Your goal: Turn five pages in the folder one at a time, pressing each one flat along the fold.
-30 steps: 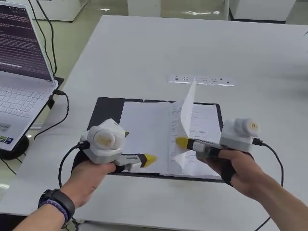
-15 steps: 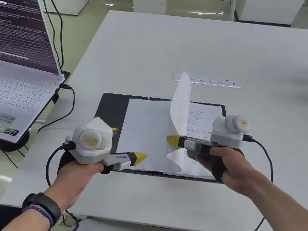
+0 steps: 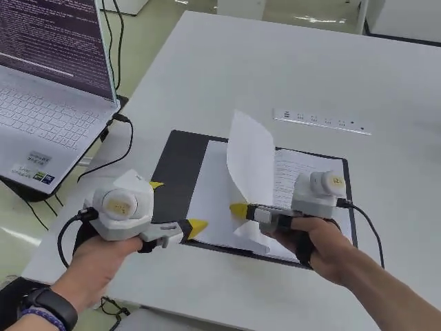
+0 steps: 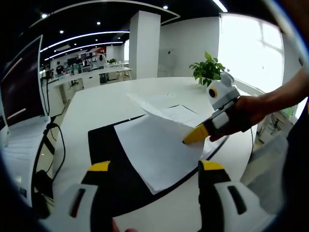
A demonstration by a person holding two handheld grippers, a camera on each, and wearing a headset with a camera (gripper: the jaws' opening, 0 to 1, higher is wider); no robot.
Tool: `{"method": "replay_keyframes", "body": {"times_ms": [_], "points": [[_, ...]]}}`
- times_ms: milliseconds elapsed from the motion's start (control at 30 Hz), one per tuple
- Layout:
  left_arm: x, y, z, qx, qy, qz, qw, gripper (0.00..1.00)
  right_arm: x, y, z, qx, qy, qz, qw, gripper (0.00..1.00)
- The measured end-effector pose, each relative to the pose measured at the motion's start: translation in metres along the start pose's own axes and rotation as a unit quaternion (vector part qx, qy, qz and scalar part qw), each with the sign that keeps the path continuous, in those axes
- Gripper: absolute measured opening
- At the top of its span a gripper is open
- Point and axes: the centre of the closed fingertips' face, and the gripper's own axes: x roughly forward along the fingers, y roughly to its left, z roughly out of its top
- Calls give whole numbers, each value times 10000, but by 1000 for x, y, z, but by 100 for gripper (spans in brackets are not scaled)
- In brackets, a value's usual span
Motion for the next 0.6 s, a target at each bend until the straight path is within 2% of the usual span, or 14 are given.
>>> {"method": "replay_keyframes", "body": {"times_ms": [100, 300, 533, 600], "points": [[-6, 7, -5, -33, 28, 102, 9999, 71, 11, 1, -4, 84, 70, 37, 9999, 0], [-12, 17, -4, -212, -102, 225, 9995, 71, 29, -3, -12, 195, 166, 7, 9997, 0], [-15, 18, -6, -304, -127, 231, 9992, 71, 51, -16, -24, 391, 353, -156, 9985, 0], [-16, 15, -7, -329, -129, 208, 9992, 71, 58, -23, -30, 415, 428, -235, 9979, 0]]}}
